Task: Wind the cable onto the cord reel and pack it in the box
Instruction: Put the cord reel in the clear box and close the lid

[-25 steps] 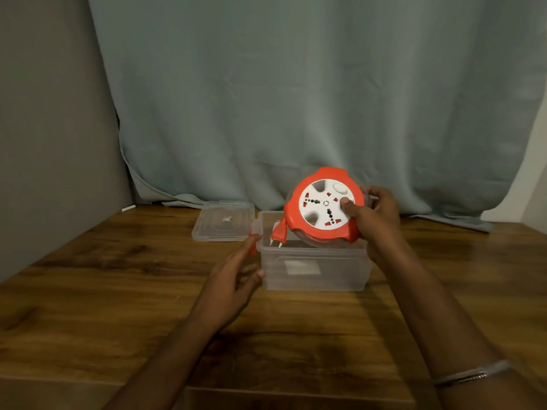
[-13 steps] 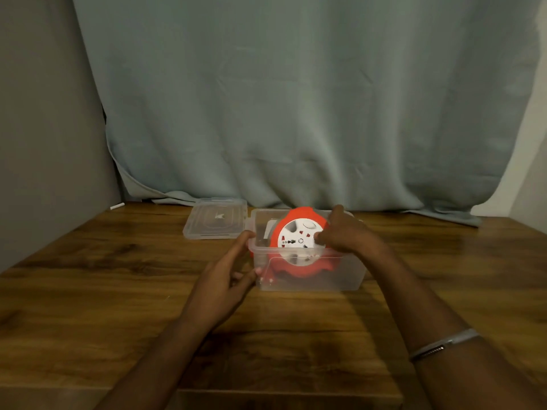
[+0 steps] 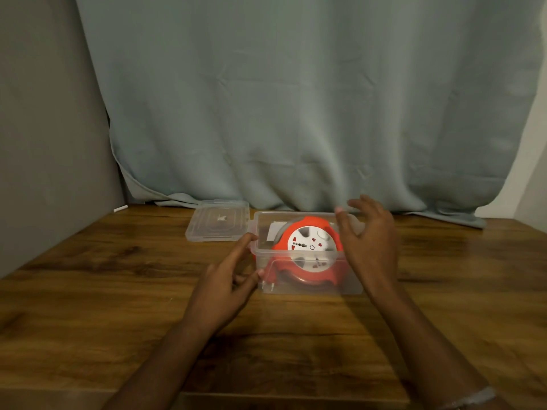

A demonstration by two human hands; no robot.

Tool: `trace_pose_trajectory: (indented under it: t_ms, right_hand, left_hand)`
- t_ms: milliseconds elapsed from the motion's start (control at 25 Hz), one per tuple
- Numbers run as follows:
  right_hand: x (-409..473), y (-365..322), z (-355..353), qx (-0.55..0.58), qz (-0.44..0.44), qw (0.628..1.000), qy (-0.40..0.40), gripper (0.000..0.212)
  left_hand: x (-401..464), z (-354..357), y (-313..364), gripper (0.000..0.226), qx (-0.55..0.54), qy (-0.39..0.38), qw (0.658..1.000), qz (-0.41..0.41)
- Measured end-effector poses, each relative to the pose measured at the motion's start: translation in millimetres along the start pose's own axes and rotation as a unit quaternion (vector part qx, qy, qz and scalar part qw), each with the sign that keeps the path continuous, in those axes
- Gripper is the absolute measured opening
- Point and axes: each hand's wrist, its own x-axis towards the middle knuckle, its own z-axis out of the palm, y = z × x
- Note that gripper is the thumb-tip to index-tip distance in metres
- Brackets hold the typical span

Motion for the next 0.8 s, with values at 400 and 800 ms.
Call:
trace_pose_trajectory:
  t_ms: [400,800]
  right_hand:
    - [-38,29,11,0.361,0.296,0.884,0.016,0.032]
    - [-41,36,13,0.334,0.285,0.898,0.011,0.039]
  left_hand:
    - [5,-6,12,0.049,-0.096,0.068,0.993,-0.027]
    - [102,-13,-60,0.042,0.228,-0.023,0.967,-0.112]
